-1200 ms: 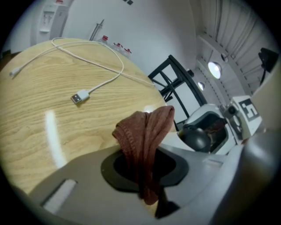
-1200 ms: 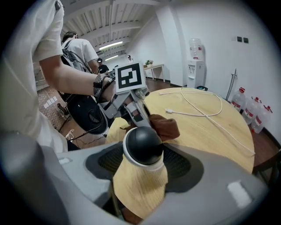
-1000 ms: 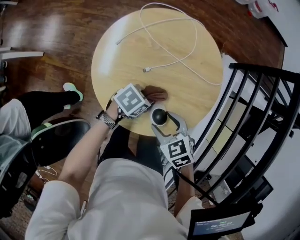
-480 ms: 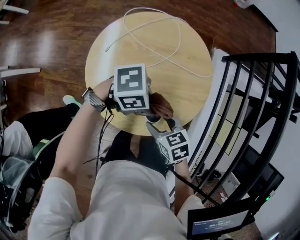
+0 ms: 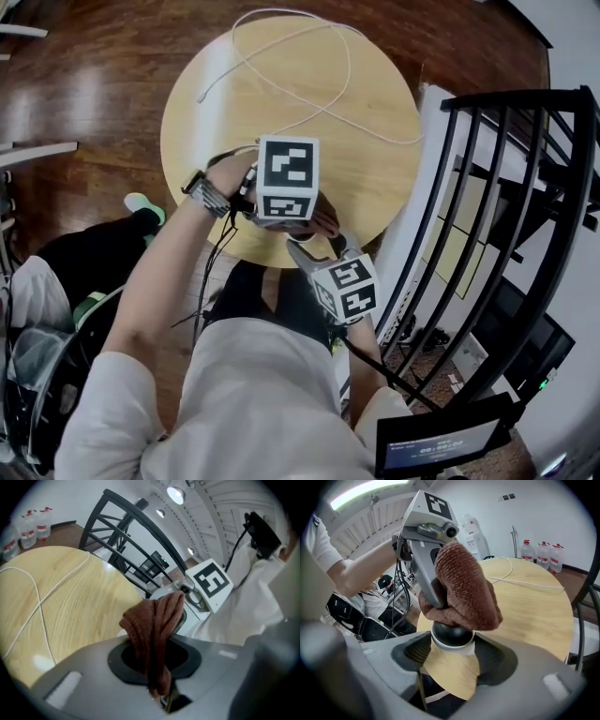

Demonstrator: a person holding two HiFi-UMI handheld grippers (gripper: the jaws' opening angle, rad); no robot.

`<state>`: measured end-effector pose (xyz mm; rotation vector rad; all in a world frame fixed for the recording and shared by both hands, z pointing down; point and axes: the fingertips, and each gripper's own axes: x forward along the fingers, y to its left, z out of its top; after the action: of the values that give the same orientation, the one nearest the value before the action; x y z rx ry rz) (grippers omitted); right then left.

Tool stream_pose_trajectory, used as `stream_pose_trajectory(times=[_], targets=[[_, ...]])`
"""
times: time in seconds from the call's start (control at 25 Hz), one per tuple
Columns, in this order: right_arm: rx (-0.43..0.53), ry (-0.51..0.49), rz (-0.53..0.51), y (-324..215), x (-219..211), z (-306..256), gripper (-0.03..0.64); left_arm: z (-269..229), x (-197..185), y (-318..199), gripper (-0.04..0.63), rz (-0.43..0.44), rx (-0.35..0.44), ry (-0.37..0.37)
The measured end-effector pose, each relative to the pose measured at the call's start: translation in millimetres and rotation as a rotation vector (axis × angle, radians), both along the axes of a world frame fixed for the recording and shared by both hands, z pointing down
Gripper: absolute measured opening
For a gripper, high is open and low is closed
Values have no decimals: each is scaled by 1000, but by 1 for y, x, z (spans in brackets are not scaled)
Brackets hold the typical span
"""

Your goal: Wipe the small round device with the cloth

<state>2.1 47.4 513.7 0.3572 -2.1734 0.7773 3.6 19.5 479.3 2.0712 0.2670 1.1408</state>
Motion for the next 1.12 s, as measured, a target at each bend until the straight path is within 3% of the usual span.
stream_pose_trajectory(times=[0.2,0.72,1.12], targets=[[-10,-8,-13,7,-1,0,296,2,-2,2,75,-9,5,-11],[-14,-29,-40,10,-5,0,304,60,-3,-16,72,74,119,-286],[-28,-71,-18,13,-13,-2,313,98,-20,-18,71,52,138,-382]])
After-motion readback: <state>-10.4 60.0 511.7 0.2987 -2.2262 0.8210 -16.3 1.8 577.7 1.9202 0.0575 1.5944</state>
